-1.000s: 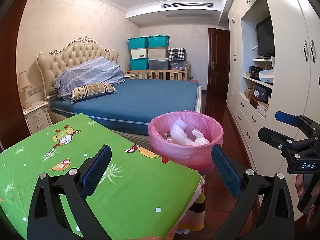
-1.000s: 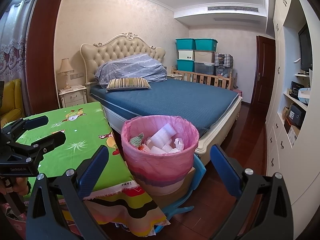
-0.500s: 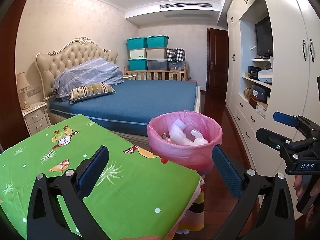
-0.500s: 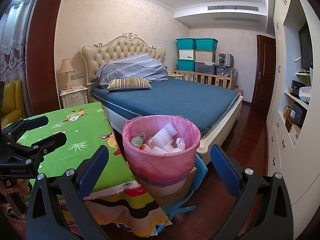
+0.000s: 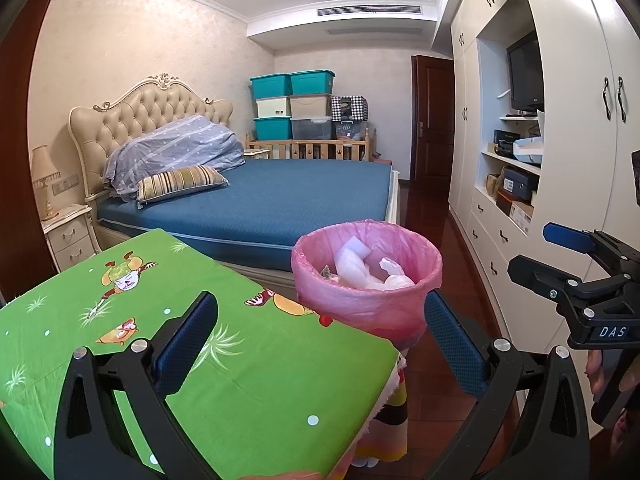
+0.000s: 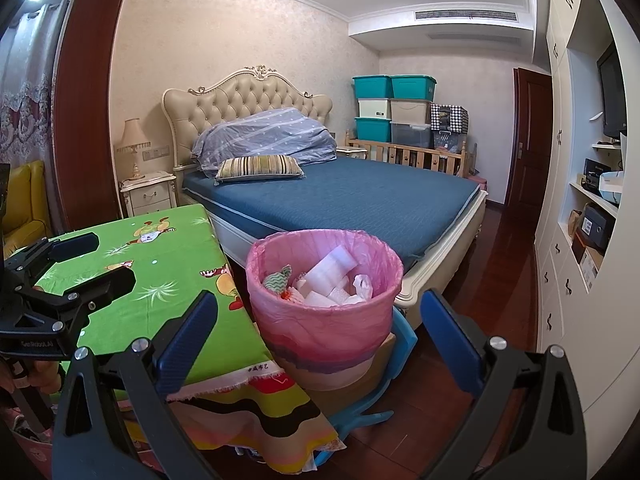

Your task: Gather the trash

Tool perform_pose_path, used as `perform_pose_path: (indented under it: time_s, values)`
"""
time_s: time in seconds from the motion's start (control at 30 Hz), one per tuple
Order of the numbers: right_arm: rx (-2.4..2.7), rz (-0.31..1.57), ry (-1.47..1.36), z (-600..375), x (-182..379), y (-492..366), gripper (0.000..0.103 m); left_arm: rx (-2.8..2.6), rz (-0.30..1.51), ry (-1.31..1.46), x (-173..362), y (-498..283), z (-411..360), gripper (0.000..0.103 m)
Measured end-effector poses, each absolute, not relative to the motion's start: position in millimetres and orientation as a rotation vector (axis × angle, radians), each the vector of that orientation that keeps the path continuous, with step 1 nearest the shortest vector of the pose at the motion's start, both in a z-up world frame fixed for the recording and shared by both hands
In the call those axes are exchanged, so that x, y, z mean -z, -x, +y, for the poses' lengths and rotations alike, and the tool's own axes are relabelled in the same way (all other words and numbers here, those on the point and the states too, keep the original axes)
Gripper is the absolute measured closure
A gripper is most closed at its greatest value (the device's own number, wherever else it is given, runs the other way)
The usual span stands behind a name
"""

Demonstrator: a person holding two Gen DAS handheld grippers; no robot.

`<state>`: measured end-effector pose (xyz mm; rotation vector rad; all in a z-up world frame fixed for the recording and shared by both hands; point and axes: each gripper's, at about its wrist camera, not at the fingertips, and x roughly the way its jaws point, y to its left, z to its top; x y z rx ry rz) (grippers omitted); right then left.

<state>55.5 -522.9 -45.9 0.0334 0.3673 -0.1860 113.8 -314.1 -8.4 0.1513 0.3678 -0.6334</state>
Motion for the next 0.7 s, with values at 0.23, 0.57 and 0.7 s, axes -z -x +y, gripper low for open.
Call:
perform_pose_path:
  time_s: [0.23,0.57,0.7]
  values:
    - [0.185,0.369,-0.034,-523.0,46.4,-55.7,0.005,0.633,0.371,-0.148,9.3,-113.4,-313.6,0.006]
    - [0.182,0.37,-0.035,-519.0,47.3,-55.2,0.005,0.629,0.394,-0.139,14.9,-118.7,-309.1,0.006]
    - [0.182,0.37,-0.036,-519.5,47.0,-55.1,0.005,0.629,0.393,-0.139,14.8,-118.6,-309.4,0.006]
